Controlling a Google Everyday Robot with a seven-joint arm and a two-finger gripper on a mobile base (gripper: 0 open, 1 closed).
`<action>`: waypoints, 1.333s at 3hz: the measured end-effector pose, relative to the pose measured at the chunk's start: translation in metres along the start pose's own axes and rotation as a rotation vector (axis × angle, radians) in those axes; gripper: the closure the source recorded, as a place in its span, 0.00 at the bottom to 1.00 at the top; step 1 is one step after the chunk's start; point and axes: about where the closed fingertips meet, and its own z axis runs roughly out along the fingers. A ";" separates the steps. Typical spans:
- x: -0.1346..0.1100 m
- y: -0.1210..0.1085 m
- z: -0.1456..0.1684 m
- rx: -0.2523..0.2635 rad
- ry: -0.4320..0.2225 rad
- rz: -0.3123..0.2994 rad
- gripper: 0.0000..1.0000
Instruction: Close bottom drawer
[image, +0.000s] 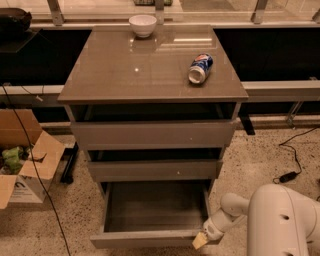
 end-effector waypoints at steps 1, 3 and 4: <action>-0.012 -0.001 0.002 -0.001 -0.021 -0.017 1.00; -0.034 -0.004 0.006 -0.006 -0.050 -0.039 1.00; -0.058 -0.008 0.010 -0.014 -0.077 -0.055 1.00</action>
Offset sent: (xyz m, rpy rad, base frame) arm 0.2077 0.1077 -0.0349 0.2272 -0.3115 -0.0027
